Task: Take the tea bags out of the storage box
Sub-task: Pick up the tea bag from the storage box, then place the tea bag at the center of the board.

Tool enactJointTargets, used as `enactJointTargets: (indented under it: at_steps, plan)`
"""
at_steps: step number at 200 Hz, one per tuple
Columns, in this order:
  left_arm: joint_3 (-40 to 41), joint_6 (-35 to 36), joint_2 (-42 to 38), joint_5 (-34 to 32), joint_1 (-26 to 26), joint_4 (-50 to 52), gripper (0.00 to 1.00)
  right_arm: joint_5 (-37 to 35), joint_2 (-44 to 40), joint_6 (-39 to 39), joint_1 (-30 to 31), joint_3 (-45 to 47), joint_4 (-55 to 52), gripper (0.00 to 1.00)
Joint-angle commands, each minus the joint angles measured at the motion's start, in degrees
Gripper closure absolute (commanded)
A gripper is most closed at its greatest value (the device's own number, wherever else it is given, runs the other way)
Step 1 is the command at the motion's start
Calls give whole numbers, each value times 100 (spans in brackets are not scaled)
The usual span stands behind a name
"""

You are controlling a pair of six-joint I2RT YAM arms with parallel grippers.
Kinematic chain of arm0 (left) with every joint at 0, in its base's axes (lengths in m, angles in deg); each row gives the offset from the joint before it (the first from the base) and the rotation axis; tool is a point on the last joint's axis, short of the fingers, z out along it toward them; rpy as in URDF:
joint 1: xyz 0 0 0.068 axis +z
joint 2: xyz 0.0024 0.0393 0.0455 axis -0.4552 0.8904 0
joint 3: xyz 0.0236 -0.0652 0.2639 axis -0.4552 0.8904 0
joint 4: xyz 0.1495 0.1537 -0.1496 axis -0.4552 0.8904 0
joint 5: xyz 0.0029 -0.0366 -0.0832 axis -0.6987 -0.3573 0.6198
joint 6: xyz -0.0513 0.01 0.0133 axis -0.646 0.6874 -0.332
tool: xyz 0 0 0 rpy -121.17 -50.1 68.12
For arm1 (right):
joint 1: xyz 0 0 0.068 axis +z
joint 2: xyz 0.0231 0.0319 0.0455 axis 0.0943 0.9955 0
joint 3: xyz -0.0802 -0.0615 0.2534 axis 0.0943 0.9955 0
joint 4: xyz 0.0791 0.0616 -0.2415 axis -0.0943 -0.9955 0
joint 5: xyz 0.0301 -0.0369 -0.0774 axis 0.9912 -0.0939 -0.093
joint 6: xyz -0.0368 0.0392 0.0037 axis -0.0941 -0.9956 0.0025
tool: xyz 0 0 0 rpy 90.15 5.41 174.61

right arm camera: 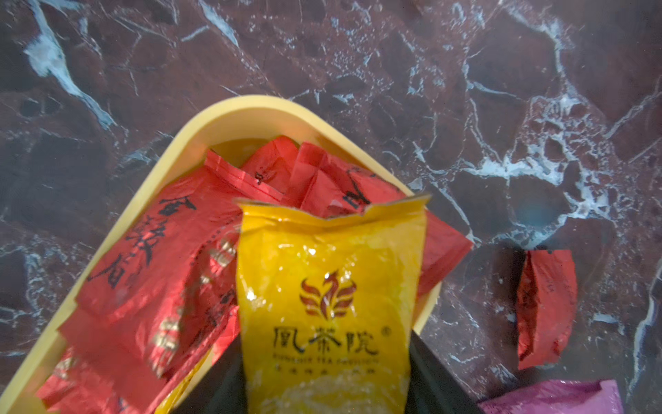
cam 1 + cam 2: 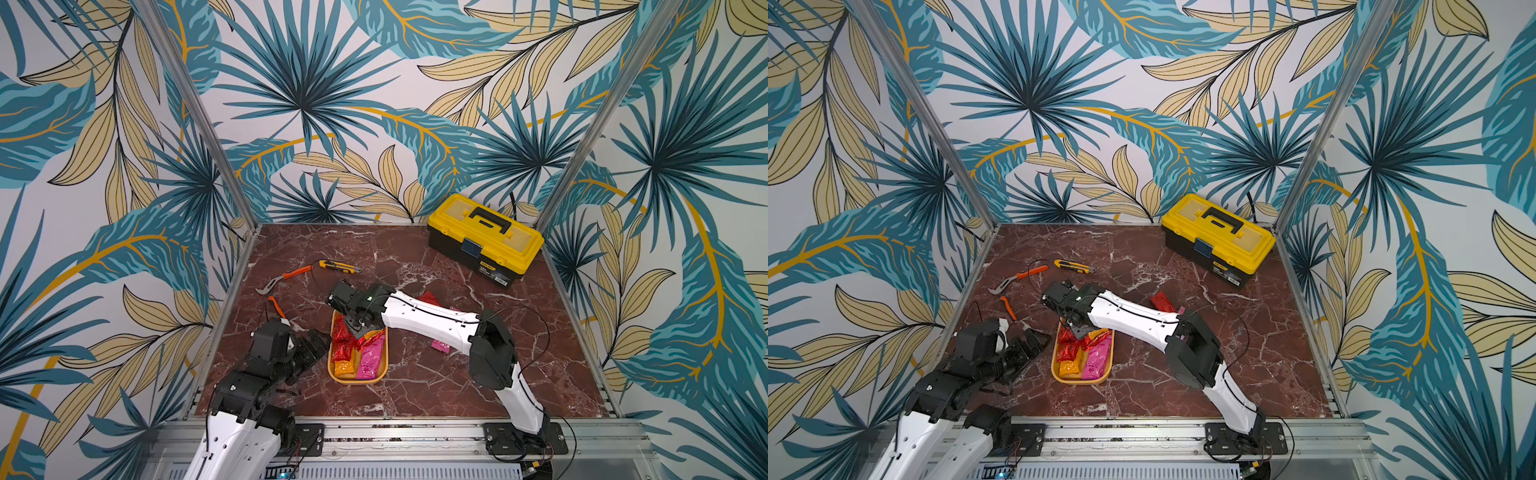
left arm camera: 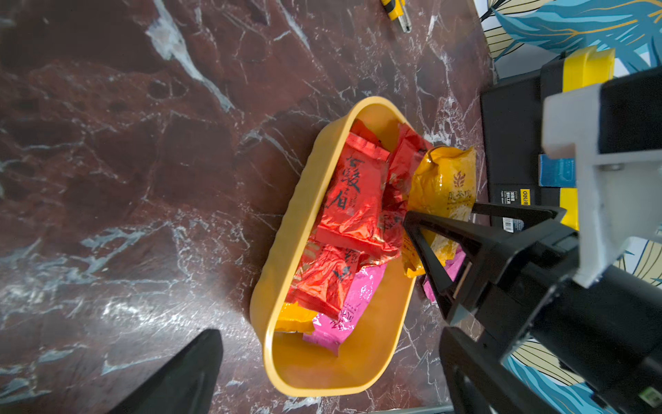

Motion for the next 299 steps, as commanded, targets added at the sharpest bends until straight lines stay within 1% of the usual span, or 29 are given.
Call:
enactJointTargets:
  at_steps: [1,35,46,55,69,94,98,125,150,175,196,218,263,299]
  plan:
    - [-340,182,218,112,42,-406,0,-181,-504,27,-132,227,-21,38]
    - [-689,222,849,488,18,-811,0,-313,-1046,40,-420,718,69,38]
    - [-782,194,1128,545,-110,-1007,0,-313,-1244,26,-555,940,114,38]
    - [-859,147,1346,449,-337,-1185,0,-320,-1419,18,-687,1144,154,38]
    - [-1006,59,1723,155,-839,-1456,0,-345,-1713,6,-893,1520,232,38]
    - [-1382,-40,2590,-70,-1608,-1894,0,-265,-2360,-41,-1362,2458,531,38]
    - [-1439,-39,2713,-102,-1731,-1952,0,-224,-2457,-51,-1594,2623,589,38]
    - [-1711,-138,3402,-136,-2283,-2461,0,19,-3074,-95,-2346,3679,854,39]
    - [-1846,-227,3897,-58,-2551,-2899,0,111,-3459,-145,-3014,4482,1051,39]
    - [-2125,-174,4314,40,-2726,-2977,0,258,-3680,-239,-3666,5099,1333,39]
    - [-2244,-123,4401,92,-2777,-2982,0,443,-3708,-320,-4151,5410,1542,39]
    - [-2236,-86,4303,50,-2775,-2937,0,537,-3570,-324,-4423,5493,1662,39]
    - [-2149,-5,3885,-82,-2705,-2630,0,580,-3038,-256,-4617,5490,1836,39]
    - [-1697,-107,3200,-186,-2453,-2506,0,716,-2684,-192,-4663,5533,1923,39]
